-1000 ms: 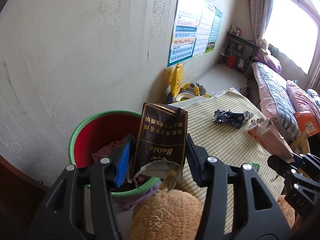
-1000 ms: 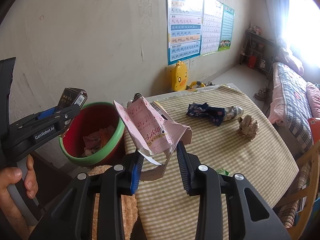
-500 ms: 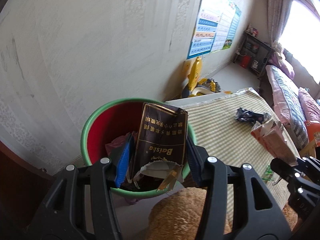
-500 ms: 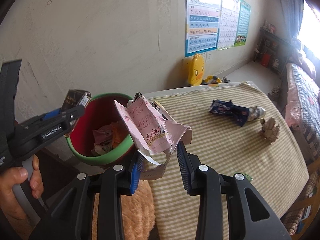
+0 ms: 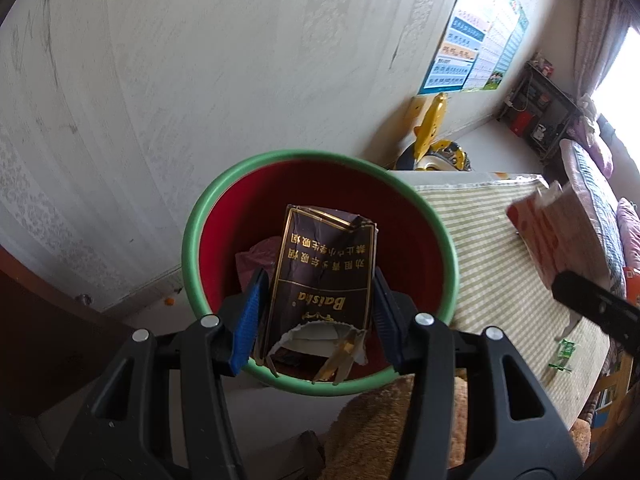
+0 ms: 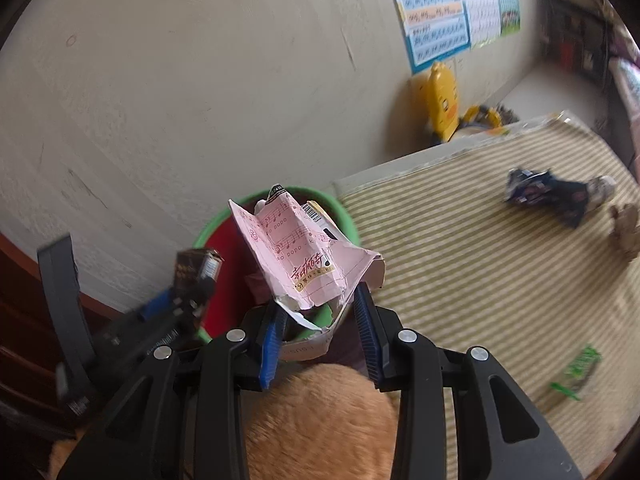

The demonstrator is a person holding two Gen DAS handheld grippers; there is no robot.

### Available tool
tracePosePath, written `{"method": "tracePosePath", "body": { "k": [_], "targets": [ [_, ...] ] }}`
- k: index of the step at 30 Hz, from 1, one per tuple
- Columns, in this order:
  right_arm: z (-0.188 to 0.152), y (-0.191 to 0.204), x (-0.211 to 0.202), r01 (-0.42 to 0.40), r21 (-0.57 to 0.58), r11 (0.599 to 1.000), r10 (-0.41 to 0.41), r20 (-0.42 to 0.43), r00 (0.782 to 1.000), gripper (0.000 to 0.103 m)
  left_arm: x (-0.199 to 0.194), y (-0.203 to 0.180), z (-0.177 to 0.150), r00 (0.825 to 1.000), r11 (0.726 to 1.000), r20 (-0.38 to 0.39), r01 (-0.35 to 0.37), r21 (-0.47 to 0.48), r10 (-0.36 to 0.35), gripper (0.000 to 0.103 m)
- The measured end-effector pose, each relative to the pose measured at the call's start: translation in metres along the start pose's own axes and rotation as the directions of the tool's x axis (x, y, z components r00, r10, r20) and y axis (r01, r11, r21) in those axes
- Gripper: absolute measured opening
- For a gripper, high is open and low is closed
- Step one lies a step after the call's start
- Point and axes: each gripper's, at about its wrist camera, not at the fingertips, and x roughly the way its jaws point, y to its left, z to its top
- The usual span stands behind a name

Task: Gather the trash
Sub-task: 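Open both tools to drop the cigarette box and pink paper into the bucket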

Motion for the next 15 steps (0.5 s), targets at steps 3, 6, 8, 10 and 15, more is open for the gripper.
{"method": "tracePosePath", "body": {
  "k": [3,6,8,10,15],
  "targets": [
    [0.005,0.008,0.012,-0.016,-0.003,1.0,0.016,-0.016,1.0,0.033,0.006,0.005,-0.003,1.0,1.0,-0.017,-0.005,-0.013,0.005,0.049],
    [0.008,0.016,0.023,-0.03,-0.012,0.999,0.029,-0.03,0.999,0.033,0.011,0.007,-0.005,0.999,1.0,-0.032,-0.007,-0.02,0.006,0.048],
    [0.01,0.02,0.03,-0.033,-0.023,0.999,0.032,-0.039,0.999,0.033,0.013,0.009,-0.005,0.999,1.0,-0.038,-0.008,-0.025,0.007,0.049],
    [0.012,0.023,0.035,-0.037,-0.024,0.999,0.036,-0.042,0.998,0.035,0.014,0.012,-0.005,0.999,0.999,-0.039,-0.012,-0.035,0.01,0.049],
    [0.015,0.024,0.044,-0.066,-0.01,0.998,0.065,-0.048,0.997,0.052,0.015,0.016,-0.005,0.999,0.997,-0.044,-0.024,-0.072,0.021,0.071]
  ]
}}
